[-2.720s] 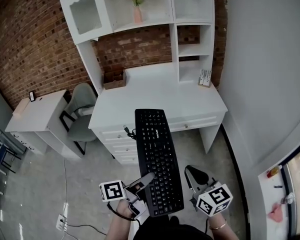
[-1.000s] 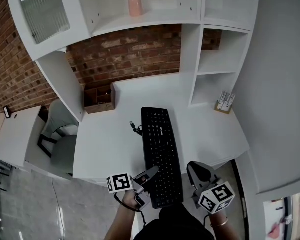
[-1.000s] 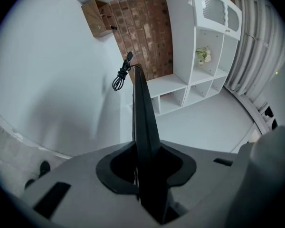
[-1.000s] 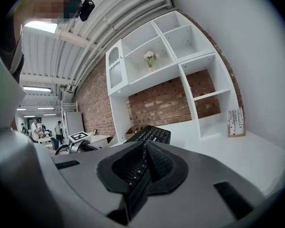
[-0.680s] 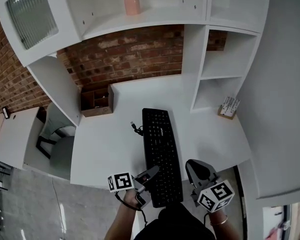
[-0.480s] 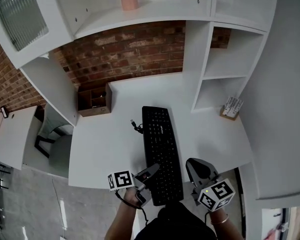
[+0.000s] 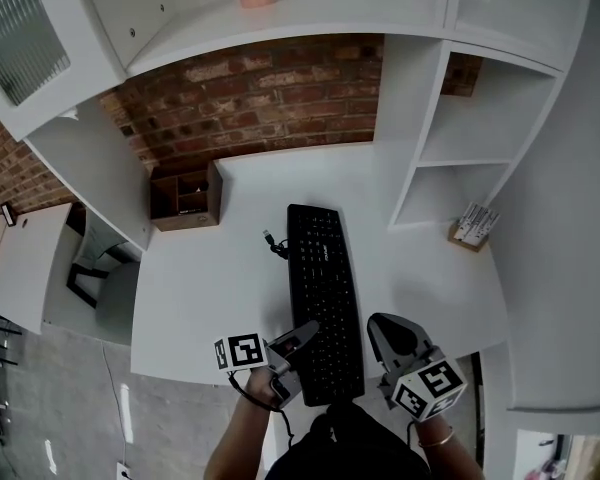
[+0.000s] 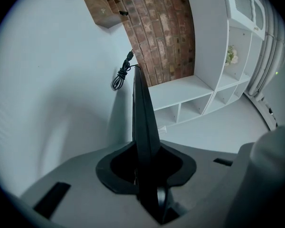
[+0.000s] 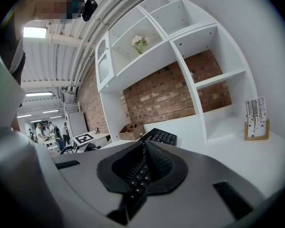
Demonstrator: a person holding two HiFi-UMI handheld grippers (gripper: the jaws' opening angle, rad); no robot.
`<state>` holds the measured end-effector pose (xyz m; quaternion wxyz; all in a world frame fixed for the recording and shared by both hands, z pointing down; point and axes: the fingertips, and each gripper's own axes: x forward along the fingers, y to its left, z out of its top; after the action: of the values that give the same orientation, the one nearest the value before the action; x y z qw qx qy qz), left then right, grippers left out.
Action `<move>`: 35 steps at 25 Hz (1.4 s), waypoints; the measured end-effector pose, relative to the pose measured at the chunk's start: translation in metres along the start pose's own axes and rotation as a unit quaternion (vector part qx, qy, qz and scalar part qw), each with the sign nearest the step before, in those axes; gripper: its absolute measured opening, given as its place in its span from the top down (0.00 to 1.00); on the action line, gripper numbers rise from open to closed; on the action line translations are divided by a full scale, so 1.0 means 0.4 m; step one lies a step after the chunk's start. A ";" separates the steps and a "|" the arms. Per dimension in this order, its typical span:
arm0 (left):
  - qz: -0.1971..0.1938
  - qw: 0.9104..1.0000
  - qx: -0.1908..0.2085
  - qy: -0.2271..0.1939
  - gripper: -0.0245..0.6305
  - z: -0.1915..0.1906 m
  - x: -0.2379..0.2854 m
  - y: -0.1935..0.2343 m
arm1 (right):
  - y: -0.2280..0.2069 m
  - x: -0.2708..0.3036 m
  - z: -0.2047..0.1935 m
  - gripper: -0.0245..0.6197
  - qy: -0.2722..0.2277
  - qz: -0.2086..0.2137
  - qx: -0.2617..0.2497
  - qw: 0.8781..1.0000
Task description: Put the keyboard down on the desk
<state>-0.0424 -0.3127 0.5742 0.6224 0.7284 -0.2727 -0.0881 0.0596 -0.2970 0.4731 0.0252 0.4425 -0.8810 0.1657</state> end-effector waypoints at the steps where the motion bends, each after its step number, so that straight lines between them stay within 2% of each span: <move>1: 0.002 1.000 0.000 0.000 0.81 0.004 0.007 0.003 | -0.006 0.005 -0.002 0.95 0.001 0.002 0.001 1.000; 18: 0.027 1.000 -0.011 -0.009 0.81 0.050 0.061 0.053 | -0.059 0.056 -0.016 0.95 0.012 0.023 0.025 0.999; 35: 0.081 0.997 0.005 -0.001 0.79 0.059 0.069 0.101 | -0.040 0.084 -0.033 0.95 0.030 0.028 0.014 0.999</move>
<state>-0.0418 -0.3501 0.6137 0.6233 0.7071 -0.3321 -0.0364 0.0503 -0.3276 0.4964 0.0408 0.4129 -0.8894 0.1920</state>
